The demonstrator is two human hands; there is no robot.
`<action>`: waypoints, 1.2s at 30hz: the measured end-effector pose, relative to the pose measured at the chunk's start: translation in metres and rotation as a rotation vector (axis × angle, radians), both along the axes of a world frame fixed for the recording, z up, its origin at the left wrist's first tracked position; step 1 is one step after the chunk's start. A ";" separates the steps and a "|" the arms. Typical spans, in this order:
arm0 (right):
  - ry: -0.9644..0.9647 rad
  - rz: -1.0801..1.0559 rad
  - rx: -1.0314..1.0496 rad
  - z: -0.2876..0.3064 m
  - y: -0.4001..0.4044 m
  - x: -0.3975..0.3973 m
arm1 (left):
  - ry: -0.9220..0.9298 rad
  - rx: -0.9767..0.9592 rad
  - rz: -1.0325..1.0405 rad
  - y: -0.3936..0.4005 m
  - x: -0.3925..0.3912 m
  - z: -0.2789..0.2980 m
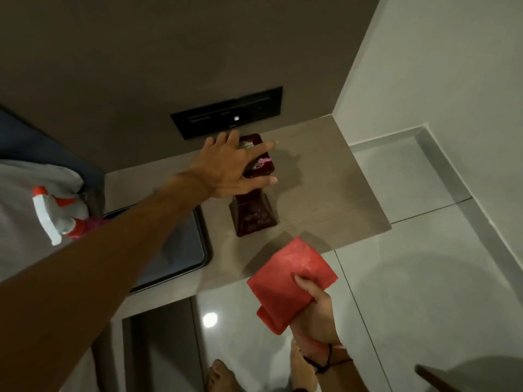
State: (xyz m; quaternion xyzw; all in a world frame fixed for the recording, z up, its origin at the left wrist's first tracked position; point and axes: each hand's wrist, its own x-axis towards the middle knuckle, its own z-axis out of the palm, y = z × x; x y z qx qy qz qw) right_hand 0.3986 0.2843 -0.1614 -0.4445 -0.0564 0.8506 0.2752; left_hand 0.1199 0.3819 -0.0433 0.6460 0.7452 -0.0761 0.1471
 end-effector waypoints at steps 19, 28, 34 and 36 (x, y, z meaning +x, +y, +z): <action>-1.353 0.417 1.475 -0.038 0.050 -0.165 | -0.411 0.019 0.114 0.036 -0.050 -0.006; -1.516 0.737 1.742 -0.058 0.020 -0.116 | -0.469 0.000 0.137 0.038 -0.049 -0.001; -1.173 0.803 1.650 -0.038 -0.005 -0.079 | -0.509 -0.027 0.141 0.038 -0.051 0.003; -1.066 0.572 1.400 -0.026 -0.009 -0.072 | -0.506 -0.030 0.152 0.038 -0.052 0.002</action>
